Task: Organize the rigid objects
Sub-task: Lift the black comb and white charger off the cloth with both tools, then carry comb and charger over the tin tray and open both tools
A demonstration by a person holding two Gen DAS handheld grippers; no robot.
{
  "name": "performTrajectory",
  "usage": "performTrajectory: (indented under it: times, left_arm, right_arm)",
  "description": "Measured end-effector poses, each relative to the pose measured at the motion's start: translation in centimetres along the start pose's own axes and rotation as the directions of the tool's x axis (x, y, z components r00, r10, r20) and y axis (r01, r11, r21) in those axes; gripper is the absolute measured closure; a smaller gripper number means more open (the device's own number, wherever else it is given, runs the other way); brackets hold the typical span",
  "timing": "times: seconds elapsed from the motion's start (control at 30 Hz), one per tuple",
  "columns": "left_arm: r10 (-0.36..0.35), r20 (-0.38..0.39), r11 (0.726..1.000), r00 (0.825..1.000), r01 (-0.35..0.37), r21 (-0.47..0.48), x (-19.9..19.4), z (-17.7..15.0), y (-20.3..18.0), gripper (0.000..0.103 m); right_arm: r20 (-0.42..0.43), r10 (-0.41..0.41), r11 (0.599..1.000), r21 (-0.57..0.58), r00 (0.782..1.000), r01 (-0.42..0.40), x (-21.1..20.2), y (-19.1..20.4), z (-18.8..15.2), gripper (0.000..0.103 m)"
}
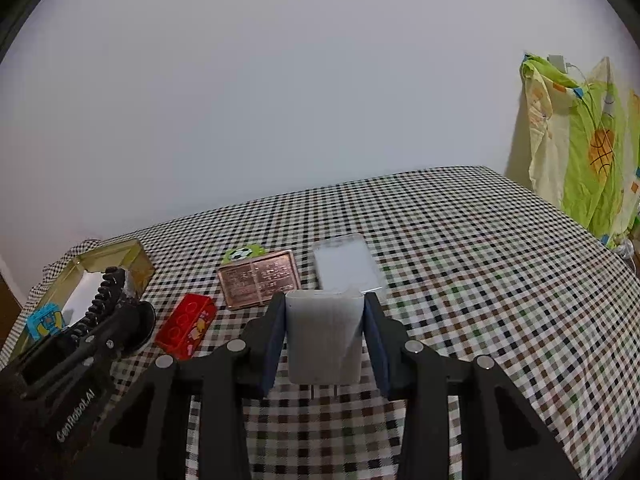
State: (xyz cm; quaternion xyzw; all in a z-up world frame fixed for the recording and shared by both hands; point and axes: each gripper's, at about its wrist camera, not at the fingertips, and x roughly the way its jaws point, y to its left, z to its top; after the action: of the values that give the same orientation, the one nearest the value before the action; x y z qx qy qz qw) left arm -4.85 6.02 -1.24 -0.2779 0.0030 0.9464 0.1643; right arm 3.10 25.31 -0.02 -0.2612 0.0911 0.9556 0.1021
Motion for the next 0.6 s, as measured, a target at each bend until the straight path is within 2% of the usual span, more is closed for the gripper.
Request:
performTrajectory:
  times: [0.13, 0.33, 0.6]
  left_arm:
    - [-0.025, 0.012, 1.000, 1.000, 0.025, -0.004, -1.1, 0.4, 0.7, 0.077]
    - [-0.018, 0.042, 1.000, 0.999, 0.018, 0.005, -2.8, 1.4, 2.5, 0.077]
    - [0.056, 0.048, 0.998, 0.997, -0.055, -0.021, -3.5, 2.7, 6.9, 0.077]
  right_arm:
    - [-0.023, 0.027, 0.999, 0.019, 0.999, -0.026, 0.3, 0.7, -0.1, 0.063]
    - [-0.027, 0.062, 0.998, 0.015, 0.998, -0.062, 0.1, 2.7, 0.4, 0.063]
    - [-0.025, 0.137, 0.990, -0.027, 0.990, -0.137, 0.2, 7.3, 1.3, 0.063]
